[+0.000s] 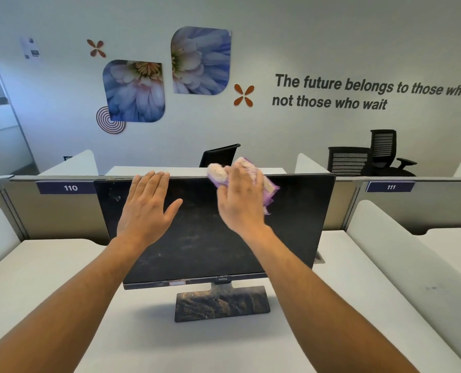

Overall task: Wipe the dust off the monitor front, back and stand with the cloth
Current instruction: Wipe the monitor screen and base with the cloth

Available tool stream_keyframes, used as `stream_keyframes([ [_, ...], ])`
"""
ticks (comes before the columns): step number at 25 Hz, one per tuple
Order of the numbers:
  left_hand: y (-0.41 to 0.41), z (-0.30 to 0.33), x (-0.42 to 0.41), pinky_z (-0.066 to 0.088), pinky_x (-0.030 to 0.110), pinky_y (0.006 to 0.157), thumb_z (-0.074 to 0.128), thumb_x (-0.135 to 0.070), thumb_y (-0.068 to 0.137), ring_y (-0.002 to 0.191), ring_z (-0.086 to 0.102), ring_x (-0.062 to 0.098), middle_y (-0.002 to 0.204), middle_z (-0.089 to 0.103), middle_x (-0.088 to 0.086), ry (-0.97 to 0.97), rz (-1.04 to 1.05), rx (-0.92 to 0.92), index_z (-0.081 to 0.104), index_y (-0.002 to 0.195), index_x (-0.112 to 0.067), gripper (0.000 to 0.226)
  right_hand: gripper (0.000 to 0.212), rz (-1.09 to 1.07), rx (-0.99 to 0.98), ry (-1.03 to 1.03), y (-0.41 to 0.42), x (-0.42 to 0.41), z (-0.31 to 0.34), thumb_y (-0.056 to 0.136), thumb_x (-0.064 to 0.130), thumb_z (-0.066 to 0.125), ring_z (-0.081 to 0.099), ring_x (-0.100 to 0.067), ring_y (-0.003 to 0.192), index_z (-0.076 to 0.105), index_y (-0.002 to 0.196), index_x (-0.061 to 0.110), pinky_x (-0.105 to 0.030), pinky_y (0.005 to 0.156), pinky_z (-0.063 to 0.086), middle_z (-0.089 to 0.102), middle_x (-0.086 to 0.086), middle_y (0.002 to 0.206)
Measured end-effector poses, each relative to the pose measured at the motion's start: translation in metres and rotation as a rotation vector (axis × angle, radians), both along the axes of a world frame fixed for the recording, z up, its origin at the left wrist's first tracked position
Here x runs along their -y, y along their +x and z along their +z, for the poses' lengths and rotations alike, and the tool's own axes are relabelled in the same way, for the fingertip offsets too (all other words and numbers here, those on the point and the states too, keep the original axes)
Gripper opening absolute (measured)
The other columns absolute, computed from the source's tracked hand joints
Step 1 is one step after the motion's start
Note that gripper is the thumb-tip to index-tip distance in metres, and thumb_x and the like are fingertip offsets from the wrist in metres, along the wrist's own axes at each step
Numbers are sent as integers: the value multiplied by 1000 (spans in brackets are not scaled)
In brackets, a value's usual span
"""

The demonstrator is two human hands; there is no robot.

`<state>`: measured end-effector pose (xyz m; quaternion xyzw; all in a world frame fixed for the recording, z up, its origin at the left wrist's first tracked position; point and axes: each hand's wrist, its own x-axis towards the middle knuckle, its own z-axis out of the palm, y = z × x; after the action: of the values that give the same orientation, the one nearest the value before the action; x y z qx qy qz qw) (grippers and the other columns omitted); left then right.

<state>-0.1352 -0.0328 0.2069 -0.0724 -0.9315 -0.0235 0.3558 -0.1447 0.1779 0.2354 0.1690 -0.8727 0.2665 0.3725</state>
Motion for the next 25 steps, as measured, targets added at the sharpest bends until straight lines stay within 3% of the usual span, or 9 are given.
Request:
stream_keyframes([
  [3, 1, 1, 3, 10, 45, 121, 40, -52, 96, 144, 27, 30, 153, 37, 13, -16, -12, 15, 34, 148, -7, 69, 19, 219, -47, -78, 9, 5, 11, 93, 18, 48, 49, -13, 96, 54, 109, 10, -48, 101, 37, 64, -3, 101],
  [6, 3, 2, 4, 10, 46, 121, 41, -50, 96, 145, 26, 30, 154, 35, 13, -17, -32, 26, 33, 149, -8, 68, 24, 150, -273, -211, 13, -23, 25, 95, 22, 46, 51, -13, 65, 55, 103, 1, -38, 75, 46, 56, 8, 70],
  [8, 3, 3, 3, 10, 46, 121, 41, -50, 96, 145, 26, 30, 154, 35, 13, -5, -37, 27, 33, 149, -8, 68, 25, -62, -346, -252, 7, -54, 30, 95, 20, 47, 56, -20, 71, 54, 106, -1, -45, 82, 47, 61, -3, 77],
  [10, 3, 2, 2, 9, 45, 121, 40, -50, 96, 145, 26, 30, 154, 35, 13, 1, -35, 25, 33, 149, -8, 68, 23, -253, -277, -257, -2, -85, 29, 97, 18, 48, 61, -29, 87, 52, 113, 3, -53, 100, 40, 65, -12, 99],
  [12, 3, 2, 1, 8, 45, 121, 40, -50, 96, 145, 25, 30, 154, 35, 12, 4, -36, 19, 33, 149, -8, 68, 25, -331, -189, -220, -9, -100, 22, 98, 22, 46, 60, -31, 98, 48, 117, 7, -53, 109, 31, 63, -14, 110],
  [17, 2, 1, 2, 7, 45, 122, 41, -51, 96, 145, 25, 29, 154, 34, 12, 14, -37, 13, 33, 149, -8, 68, 21, -253, -60, -115, -12, -64, 6, 94, 17, 53, 57, -36, 107, 49, 113, 7, -55, 108, 34, 64, -15, 110],
  [20, 2, 0, 4, 9, 46, 122, 40, -51, 96, 146, 24, 29, 154, 34, 12, 12, -34, 14, 33, 149, -9, 69, 21, -162, -79, -115, -8, -25, 6, 92, 16, 56, 57, -36, 103, 52, 110, 6, -55, 103, 38, 65, -15, 106],
  [25, 1, 0, 5, 9, 46, 122, 42, -51, 96, 144, 26, 29, 153, 36, 12, -4, -26, 18, 34, 148, -9, 68, 25, 207, 0, -122, 6, 27, 13, 95, 24, 48, 56, -28, 97, 51, 116, 11, -44, 89, 45, 63, -9, 106],
])
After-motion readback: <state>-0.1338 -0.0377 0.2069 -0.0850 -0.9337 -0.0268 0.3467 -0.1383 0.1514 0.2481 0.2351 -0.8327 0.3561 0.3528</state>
